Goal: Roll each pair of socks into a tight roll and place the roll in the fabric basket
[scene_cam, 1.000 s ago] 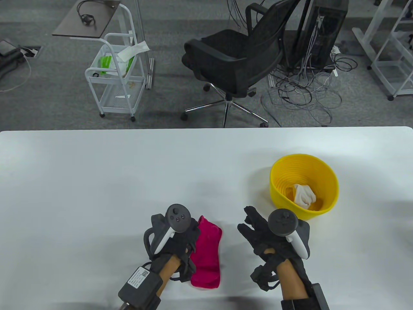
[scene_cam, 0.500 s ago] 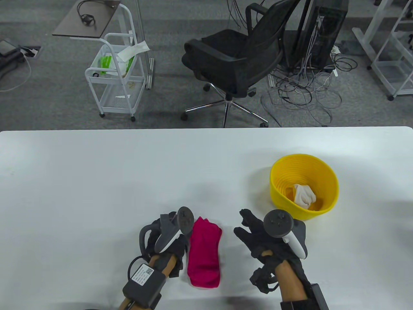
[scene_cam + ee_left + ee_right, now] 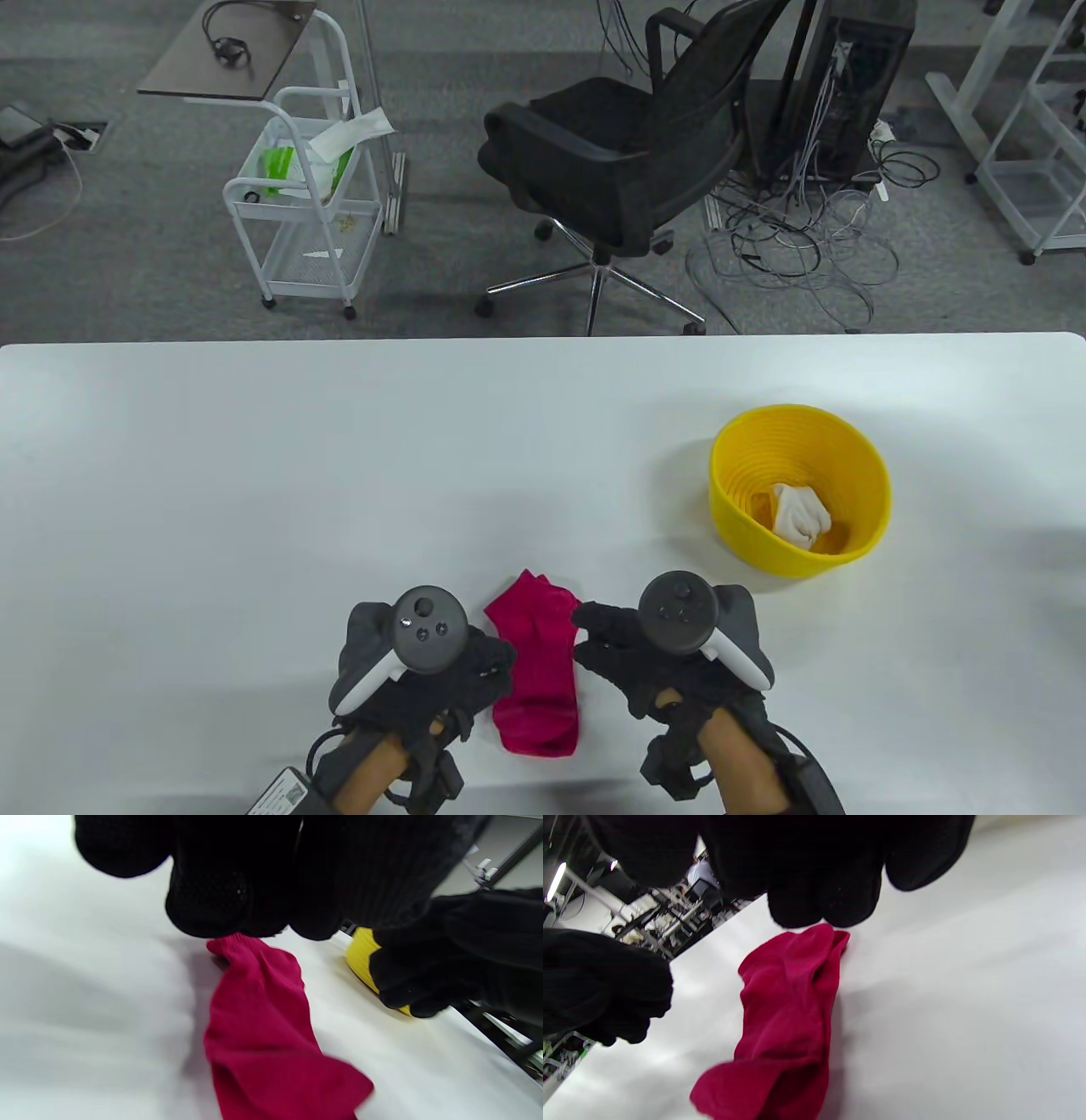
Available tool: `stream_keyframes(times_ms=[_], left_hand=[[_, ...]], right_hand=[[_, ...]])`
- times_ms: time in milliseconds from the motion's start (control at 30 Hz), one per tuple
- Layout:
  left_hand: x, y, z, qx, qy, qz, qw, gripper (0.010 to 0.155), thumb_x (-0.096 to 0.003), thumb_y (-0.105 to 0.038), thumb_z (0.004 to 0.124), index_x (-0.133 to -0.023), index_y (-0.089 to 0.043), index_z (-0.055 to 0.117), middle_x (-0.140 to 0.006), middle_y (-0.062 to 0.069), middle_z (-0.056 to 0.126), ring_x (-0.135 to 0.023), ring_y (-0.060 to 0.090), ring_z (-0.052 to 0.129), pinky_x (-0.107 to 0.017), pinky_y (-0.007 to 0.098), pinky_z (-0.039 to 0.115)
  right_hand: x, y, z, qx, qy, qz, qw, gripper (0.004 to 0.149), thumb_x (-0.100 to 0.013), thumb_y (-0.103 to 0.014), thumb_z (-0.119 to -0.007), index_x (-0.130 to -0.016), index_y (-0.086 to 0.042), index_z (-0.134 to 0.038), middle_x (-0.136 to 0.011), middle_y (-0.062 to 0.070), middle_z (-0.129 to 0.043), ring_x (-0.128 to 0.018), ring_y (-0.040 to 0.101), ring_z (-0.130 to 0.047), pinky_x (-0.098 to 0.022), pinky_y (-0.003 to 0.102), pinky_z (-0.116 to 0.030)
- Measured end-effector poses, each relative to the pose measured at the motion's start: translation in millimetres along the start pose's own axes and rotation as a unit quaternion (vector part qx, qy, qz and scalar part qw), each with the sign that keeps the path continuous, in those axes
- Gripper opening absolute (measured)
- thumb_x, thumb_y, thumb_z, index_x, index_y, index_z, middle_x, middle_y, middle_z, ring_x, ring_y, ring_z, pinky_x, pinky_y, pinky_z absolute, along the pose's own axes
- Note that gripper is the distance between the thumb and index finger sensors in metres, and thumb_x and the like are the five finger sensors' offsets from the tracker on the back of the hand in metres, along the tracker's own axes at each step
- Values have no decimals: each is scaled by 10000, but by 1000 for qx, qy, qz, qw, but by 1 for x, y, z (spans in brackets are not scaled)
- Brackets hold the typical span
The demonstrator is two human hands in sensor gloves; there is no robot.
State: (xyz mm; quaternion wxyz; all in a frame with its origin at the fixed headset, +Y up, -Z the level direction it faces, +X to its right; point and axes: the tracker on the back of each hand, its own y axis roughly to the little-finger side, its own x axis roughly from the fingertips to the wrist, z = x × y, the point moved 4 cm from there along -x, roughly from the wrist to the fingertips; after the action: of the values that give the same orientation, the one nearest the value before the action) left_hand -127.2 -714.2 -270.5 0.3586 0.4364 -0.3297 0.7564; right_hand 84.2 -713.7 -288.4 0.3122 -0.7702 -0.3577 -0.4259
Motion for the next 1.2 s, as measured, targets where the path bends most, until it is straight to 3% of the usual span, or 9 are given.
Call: stream_keyframes(times_ms=[100,233,333,700,867,1033,1200], left_hand=[[-3,2,15,-4,61,12,998,467,-359,-446,878,-784,-277,972,-788,57,975,-586,258,988,-451,453,771],[-9,6,29,-24,75,18,997,472,-352,-435,886,-793,-284,964,-783,51,976,-580,259,989,-450,454,772],[-11,5,37,-46,82,14,995,474,-352,-434,886,-794,-284,964,-778,53,978,-576,262,989,-447,456,771],[-16,3,56,-99,102,6,990,486,-352,-441,879,-802,-275,954,-776,51,975,-578,263,984,-458,460,766],[-20,5,61,-105,105,3,989,473,-351,-443,879,-787,-279,962,-757,57,976,-572,259,984,-459,460,766],[-20,6,61,-99,110,1,989,466,-351,-443,881,-779,-278,963,-756,59,973,-575,259,980,-463,461,763],[-21,6,61,-96,115,0,989,470,-346,-450,887,-778,-277,955,-761,38,964,-584,257,974,-470,462,759]], right_hand=[[-1,-13,-13,41,-40,12,998,441,-422,-491,-836,-838,-344,-858,-822,-37,-971,-747,224,-985,-573,512,-776],[-2,-30,-35,121,-68,18,990,417,-395,-467,-889,-800,-368,-892,-816,-56,-971,-744,205,-985,-578,506,-776],[-2,-37,-43,170,-56,20,984,412,-380,-466,-906,-783,-379,-904,-829,-70,-961,-760,196,-975,-589,507,-768],[-9,-35,-70,229,-95,3,969,452,-368,-482,-911,-805,-370,-886,-853,-79,-946,-780,198,-962,-606,515,-752],[-10,-31,-82,253,-122,-10,960,543,-345,-507,-928,-860,-372,-821,-905,-89,-879,-816,205,-933,-622,526,-735],[-7,-37,-87,295,-67,8,953,614,-273,-537,-970,-842,-366,-815,-867,-90,-893,-759,186,-965,-599,520,-761],[-12,-35,-84,275,-38,-6,961,465,-320,-494,-953,-763,-372,-877,-780,-98,-947,-692,168,-1000,-582,506,-777]])
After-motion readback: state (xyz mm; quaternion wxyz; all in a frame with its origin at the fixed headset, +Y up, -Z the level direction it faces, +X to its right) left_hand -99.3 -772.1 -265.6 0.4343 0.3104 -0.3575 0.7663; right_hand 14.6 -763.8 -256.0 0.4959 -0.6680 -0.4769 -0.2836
